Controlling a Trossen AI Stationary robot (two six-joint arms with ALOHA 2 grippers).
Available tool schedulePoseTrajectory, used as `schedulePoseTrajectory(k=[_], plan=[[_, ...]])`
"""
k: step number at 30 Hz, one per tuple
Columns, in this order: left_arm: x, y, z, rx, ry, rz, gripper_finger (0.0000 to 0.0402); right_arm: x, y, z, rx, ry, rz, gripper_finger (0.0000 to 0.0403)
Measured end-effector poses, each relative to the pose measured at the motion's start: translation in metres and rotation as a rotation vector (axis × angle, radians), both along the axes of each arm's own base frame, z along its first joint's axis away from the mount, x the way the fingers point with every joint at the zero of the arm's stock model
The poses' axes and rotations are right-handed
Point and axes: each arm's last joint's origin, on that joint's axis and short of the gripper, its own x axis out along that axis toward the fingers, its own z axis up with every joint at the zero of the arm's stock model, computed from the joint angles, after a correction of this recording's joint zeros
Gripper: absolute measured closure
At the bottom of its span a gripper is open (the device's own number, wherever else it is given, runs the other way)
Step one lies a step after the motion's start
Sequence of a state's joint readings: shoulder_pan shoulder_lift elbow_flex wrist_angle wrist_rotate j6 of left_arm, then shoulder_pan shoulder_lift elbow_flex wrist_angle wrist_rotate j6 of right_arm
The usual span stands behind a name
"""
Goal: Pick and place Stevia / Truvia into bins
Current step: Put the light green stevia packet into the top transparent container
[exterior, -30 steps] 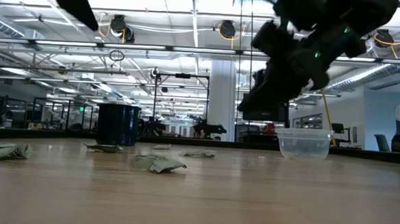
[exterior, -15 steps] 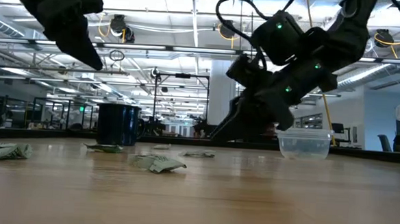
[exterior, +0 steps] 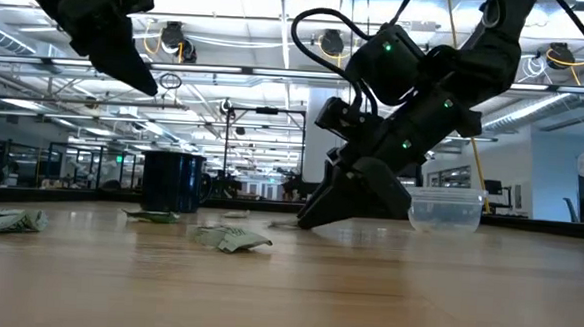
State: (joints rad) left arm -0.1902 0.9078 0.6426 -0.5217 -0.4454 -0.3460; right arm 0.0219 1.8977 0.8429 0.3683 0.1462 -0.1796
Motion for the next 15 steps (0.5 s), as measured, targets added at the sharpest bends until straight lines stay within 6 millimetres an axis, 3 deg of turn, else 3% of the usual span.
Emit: schedulePoseTrajectory(k=[6,9,15], plan=[[0.000,0.000,0.000,-0.001,0.000,0.000,0.0270,0.000,0.000,0.003,-0.011,-0.008,-0.003,0.0381],[0.000,0.000,0.000,-0.002,0.000,0.001,0.0270,-0.003,-0.002,0.011,-0.056,-0.003,0.006,0.0394],[0.000,0.000,0.000,-0.013,-0.003,0.009,0.0270,-0.024,0.002,0.061,-0.161,-0.001,-0.086,0.0399]])
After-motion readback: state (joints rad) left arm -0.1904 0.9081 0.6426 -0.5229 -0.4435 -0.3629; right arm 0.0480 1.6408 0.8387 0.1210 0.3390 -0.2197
